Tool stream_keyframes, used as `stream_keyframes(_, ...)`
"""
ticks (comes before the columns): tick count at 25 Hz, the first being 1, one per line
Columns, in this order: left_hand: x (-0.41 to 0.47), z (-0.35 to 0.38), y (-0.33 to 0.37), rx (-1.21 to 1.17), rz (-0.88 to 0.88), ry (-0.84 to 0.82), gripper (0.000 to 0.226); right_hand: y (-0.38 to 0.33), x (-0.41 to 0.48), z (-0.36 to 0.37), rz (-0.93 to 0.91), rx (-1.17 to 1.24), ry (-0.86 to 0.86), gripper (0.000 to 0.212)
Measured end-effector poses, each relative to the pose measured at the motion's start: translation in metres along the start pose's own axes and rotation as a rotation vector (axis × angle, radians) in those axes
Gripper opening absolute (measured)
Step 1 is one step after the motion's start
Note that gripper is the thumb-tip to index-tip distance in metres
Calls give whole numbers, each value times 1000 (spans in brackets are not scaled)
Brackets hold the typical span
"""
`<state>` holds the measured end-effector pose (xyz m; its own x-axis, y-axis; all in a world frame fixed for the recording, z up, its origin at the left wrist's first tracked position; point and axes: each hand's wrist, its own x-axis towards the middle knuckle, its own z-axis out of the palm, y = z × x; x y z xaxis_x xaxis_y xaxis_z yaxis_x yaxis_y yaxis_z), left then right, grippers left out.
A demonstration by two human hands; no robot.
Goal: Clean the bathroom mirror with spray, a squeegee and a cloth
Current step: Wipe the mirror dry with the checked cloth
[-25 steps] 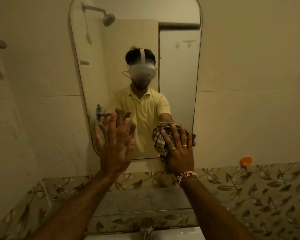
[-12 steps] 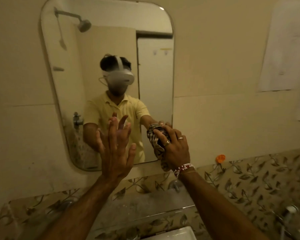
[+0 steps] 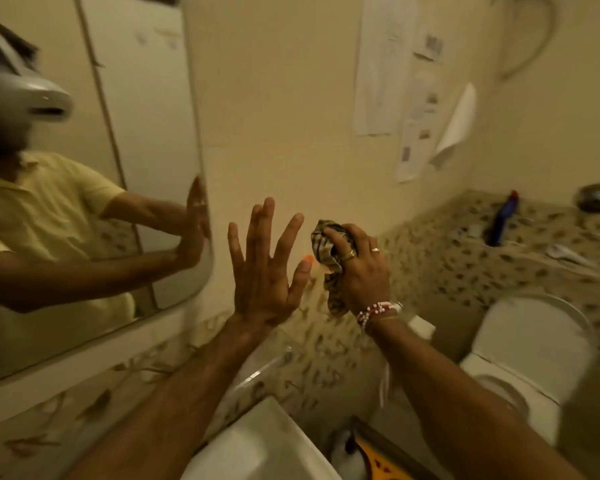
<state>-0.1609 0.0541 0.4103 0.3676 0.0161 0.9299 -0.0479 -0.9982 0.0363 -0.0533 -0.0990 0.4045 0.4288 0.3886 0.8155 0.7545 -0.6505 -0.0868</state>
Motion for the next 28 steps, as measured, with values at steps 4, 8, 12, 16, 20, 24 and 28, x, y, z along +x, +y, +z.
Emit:
stream_keyframes(4, -21, 75, 54, -123, 50, -130, 62, 79, -43, -2, 200, -76, -53, 71)
stream_keyframes(8, -75, 150, 111, -177, 46, -349, 63, 155, -116, 20, 342, -96, -123, 62)
stream_keyframes(12, -156, 206, 153, -236, -19, -583, 63, 211, -219, 59, 501, -94, -283, 55)
stream_keyframes(16, -242, 240, 172, -275, -92, -832, 63, 224, -326, 99, 671, -40, -514, 63)
stream_keyframes(20, -307, 271, 176, -325, -99, -1024, 64, 208, -407, 139, 861, 15, -724, 63)
stream_keyframes(24, -367, 297, 182, -391, -74, -1090, 59, 191, -465, 174, 959, 14, -809, 56)
stream_keyframes(28, -416, 307, 186, -440, -81, -1137, 57, 179, -510, 195, 1055, -7, -923, 56)
